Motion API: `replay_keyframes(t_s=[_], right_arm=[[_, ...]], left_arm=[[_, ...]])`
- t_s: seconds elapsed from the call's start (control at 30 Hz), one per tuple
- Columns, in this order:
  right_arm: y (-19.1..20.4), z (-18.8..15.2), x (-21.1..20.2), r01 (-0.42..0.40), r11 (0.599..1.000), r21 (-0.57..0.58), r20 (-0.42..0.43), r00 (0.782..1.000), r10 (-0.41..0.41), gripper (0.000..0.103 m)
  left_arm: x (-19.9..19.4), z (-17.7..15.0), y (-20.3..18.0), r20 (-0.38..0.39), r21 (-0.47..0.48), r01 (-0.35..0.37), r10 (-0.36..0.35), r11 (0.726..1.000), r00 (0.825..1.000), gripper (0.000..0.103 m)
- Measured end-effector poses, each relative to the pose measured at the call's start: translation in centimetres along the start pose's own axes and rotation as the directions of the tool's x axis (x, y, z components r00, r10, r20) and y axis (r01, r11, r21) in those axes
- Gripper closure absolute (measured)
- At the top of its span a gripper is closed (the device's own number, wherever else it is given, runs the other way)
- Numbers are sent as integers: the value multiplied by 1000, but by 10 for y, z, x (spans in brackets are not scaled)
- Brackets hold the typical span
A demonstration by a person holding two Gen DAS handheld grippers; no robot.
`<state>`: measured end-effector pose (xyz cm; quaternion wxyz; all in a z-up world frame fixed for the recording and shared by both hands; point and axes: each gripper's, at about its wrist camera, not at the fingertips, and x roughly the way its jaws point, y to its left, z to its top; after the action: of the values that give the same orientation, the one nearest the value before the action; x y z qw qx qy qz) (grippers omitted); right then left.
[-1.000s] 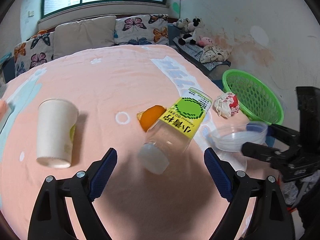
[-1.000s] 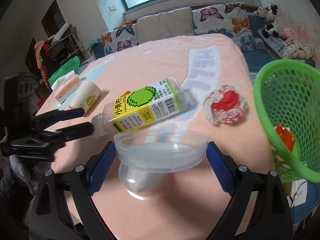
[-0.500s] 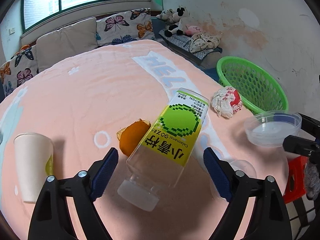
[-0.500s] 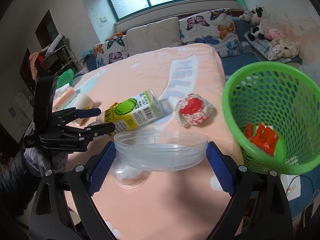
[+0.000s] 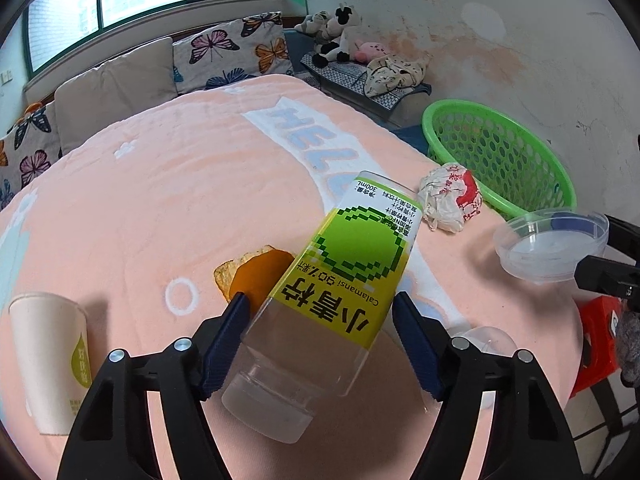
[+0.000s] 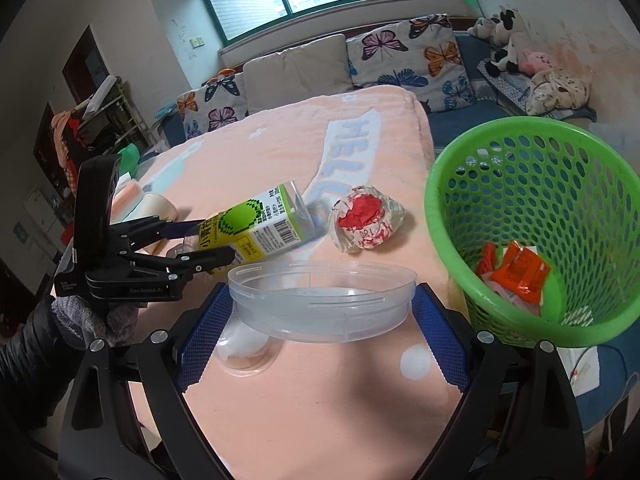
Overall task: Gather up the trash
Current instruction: 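Grasp the green-labelled juice bottle with the left tool while the right holds the tub, then drop the tub into the basket with the right tool while the left drops the bottle in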
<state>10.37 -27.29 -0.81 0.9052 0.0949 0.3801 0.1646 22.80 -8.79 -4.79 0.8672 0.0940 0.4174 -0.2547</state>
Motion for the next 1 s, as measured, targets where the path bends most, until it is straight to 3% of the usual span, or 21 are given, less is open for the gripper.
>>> replay_keyframes(t_s=[0.23,0.43,1.0], right_arm=[[-3,3,-1,12,1000,5,4,1000,-12,13],[-1,3,-6,21,1000,11,18,1000,-21,13],[-46,26,-16,111,991,80,74,990,-117,13]], left_arm=[[8,5,-2,-12,-3,22,-22,1000,1000,31],[7,4,-12,7,22,-26,26,999,1000,33],[-42,-4,-10,76,-35,-33,35,999,996,41]])
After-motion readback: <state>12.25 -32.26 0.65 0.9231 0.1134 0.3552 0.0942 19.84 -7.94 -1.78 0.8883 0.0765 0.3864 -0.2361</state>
